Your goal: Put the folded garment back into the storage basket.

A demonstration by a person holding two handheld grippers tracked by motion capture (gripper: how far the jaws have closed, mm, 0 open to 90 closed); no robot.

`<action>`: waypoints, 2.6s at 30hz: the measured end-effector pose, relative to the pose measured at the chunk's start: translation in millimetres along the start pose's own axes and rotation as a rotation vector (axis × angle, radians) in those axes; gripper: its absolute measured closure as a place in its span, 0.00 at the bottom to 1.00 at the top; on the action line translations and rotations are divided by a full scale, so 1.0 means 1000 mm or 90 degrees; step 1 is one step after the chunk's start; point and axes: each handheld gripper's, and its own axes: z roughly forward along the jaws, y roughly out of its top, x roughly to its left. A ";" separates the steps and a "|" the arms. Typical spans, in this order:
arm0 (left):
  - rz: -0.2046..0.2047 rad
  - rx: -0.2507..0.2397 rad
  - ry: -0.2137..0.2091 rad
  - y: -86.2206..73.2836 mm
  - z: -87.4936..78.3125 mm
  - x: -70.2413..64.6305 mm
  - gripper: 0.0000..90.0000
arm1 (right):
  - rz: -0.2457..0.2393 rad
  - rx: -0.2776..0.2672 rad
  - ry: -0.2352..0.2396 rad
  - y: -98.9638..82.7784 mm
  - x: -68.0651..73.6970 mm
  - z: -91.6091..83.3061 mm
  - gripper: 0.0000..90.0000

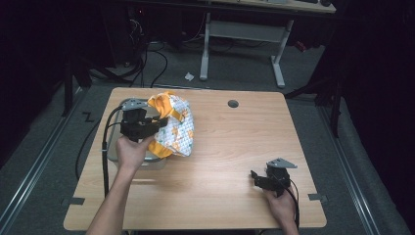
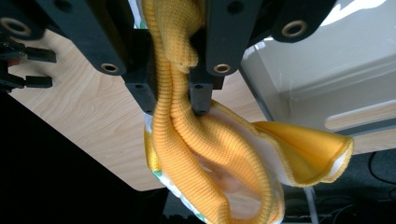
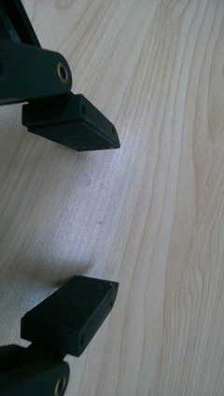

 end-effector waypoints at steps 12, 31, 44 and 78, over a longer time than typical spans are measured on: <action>0.007 -0.001 0.043 -0.001 -0.016 0.015 0.85 | 0.000 0.000 0.000 0.000 0.000 0.000 0.30; 0.000 0.027 0.077 -0.006 -0.025 0.041 0.85 | 0.000 0.000 0.000 0.000 0.000 0.000 0.30; -0.018 0.079 0.104 -0.021 -0.006 0.065 0.85 | 0.000 0.000 0.000 0.000 0.000 0.000 0.30; -0.043 0.240 0.202 -0.052 0.057 0.094 0.78 | 0.000 0.000 0.000 0.000 0.000 0.000 0.30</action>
